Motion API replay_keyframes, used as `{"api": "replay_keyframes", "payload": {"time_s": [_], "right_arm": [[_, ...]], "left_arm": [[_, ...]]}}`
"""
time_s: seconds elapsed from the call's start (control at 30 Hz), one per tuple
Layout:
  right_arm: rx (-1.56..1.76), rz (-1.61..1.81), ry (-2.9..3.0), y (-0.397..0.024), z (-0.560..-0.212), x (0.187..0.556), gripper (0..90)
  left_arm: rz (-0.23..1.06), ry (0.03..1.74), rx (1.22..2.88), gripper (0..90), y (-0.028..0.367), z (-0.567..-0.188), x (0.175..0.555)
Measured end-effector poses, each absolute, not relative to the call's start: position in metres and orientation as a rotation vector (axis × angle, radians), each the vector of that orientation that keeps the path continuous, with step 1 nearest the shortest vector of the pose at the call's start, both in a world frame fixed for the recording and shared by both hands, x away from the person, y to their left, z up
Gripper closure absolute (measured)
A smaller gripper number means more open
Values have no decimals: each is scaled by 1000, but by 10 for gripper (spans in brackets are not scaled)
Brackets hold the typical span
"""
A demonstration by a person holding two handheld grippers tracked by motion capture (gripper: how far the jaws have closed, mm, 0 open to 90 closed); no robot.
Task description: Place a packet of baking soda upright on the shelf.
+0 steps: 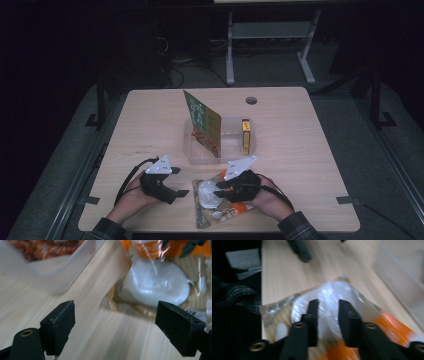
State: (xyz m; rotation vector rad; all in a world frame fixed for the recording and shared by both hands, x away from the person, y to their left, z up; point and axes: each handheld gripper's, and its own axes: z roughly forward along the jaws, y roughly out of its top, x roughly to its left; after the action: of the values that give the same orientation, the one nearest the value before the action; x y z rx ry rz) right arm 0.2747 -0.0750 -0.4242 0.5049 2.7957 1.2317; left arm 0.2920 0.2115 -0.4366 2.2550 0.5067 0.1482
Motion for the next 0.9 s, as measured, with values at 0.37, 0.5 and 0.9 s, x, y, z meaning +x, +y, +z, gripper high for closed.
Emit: {"api": "replay_keyframes", "payload": {"time_s": [0.37, 0.5, 0.9], "right_arm": [[785, 1264, 2629, -141, -418, 270, 465], [838, 1261, 2590, -156, -419, 266, 419], [917, 1266, 2548, -180, -425, 253, 377]], "left_arm": [[60, 378, 2270, 170, 163, -436, 304], [20, 348, 2292, 209, 144, -443, 309], [-92, 330, 2327, 393, 129, -456, 313]]}}
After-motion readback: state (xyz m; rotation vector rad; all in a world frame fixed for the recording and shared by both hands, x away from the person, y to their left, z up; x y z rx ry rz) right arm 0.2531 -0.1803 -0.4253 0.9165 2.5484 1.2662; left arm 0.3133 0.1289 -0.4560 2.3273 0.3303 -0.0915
